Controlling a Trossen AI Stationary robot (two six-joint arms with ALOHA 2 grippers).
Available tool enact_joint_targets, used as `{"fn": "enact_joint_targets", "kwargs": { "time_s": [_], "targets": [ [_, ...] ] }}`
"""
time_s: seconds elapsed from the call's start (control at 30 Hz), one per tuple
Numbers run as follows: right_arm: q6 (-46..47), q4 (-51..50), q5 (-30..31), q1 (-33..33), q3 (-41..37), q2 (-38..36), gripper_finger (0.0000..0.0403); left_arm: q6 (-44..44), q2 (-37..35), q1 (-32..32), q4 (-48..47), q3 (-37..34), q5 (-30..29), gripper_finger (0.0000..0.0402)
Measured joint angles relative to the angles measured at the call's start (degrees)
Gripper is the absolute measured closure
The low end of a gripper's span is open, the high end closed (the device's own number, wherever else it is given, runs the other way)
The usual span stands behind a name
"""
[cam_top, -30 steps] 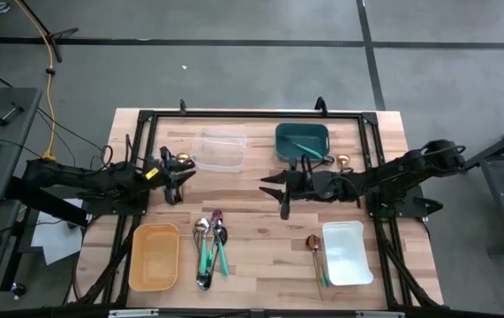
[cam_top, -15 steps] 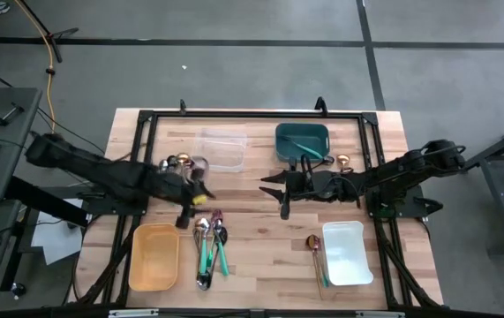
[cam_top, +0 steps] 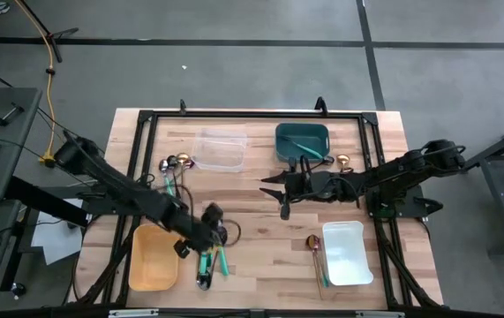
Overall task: Sort silverware by color (type)
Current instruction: Put the green spoon into the blue bin
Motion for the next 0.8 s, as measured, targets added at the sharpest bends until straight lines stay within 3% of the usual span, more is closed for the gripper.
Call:
{"fn": "enact_joint_targets", "kwargs": {
  "time_s": [0.17,0.4,0.67,0.8],
  "targets": [
    [-0.13,-0.17,0.0,0.01,0.0,0.0,0.0289,7.29,6.77,-1.16,3.51,-0.02,-3.51,0.0206],
    [0.32,-0.21,0.0,0.01,0.0,0.0,0.0289,11.26,12.78,-0.53,4.23,-0.02,-2.73,0.0206],
    [0.49,-0.63,0.0,0.0,0.0,0.0,0.0289,12.79,14.92,1.59,5.87,0.22,-1.89,0.0209],
    [0.52,-0.6,0.0,0.0,0.0,0.0,0.0289,12.79,14.6,2.9,6.02,0.09,1.24,0.0226]
  ]
}}
